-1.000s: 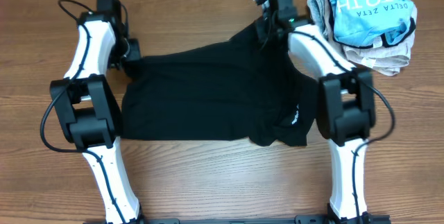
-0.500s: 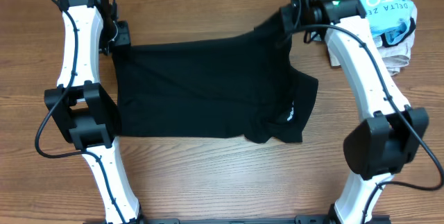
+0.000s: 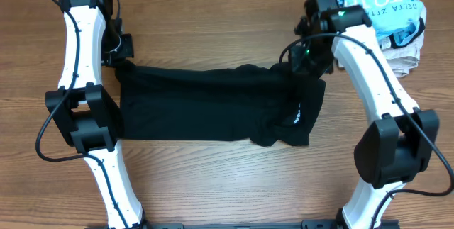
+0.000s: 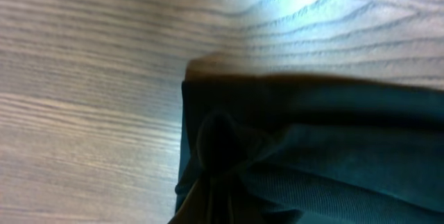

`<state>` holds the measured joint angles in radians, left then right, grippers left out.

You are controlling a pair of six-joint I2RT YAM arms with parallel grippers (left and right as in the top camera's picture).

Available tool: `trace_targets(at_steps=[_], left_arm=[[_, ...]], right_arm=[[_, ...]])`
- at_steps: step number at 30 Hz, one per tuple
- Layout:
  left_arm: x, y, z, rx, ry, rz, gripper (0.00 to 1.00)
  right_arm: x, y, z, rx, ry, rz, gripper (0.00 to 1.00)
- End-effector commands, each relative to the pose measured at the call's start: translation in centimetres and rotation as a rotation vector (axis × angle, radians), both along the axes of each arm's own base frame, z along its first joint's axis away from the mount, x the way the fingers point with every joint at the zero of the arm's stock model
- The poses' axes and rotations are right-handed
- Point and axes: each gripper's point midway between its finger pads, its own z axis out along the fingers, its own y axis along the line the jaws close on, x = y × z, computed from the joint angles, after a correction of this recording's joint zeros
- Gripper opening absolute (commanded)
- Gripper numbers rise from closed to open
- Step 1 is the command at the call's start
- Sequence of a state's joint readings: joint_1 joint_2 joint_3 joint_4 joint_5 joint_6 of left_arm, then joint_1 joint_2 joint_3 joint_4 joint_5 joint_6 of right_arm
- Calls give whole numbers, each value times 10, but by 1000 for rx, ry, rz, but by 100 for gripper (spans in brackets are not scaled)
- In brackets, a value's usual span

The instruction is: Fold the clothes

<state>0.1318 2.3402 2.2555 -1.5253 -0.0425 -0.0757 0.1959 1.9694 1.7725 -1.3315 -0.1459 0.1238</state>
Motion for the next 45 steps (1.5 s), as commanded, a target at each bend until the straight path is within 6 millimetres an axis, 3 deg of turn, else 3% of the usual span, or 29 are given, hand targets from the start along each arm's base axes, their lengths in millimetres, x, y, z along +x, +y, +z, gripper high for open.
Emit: trace_targets(at_steps=[1, 6, 10, 11, 13, 15, 18, 22, 27, 28, 33, 35, 37, 40, 42, 45], left_arm=[[-16, 3, -17, 6, 77, -5, 4], [-38, 0, -47, -4, 173, -7, 4], [-51, -2, -66, -14, 220, -7, 7], [-55, -3, -69, -16, 232, -7, 20], [-61, -4, -72, -19, 253, -8, 57], [-61, -4, -71, -20, 256, -10, 73], [-54, -3, -61, -22, 233, -14, 77], [-30, -6, -22, -44, 135, 0, 77], [1, -19, 57, -115, -78, 18, 79], [5, -25, 74, -146, -133, 14, 83], [-6, -43, 145, -199, -309, 3, 88], [-16, -43, 164, -166, -346, -8, 100], [-37, -36, 174, -71, -340, 19, 100], [-73, -26, 173, 49, -287, 81, 100], [-92, -26, 164, 62, -258, 97, 100], [-104, -24, 137, 69, -239, 102, 100]], right_arm=[[-14, -7, -12, -4, 45, -95, 4], [-44, -13, -47, -29, 152, -99, 4], [-57, -15, -57, -38, 193, -98, 4], [-59, -15, -57, -40, 201, -93, 4], [-61, -15, -55, -41, 203, -86, 5], [-60, -11, -50, -10, 190, -62, 15], [-53, 4, -28, 90, 137, -25, 26], [-37, 14, 19, 150, 21, 0, 63], [-32, 15, 99, 181, -152, 18, 67], [-35, 15, 114, 187, -181, 21, 67], [-61, 21, 176, 231, -324, 58, 68], [-75, 22, 192, 232, -368, 68, 70], [-85, 16, 201, 208, -394, 52, 71], [-98, 10, 209, 171, -424, 51, 72], [-101, 10, 210, 165, -430, 55, 73], [-102, 10, 206, 162, -414, 56, 75]])
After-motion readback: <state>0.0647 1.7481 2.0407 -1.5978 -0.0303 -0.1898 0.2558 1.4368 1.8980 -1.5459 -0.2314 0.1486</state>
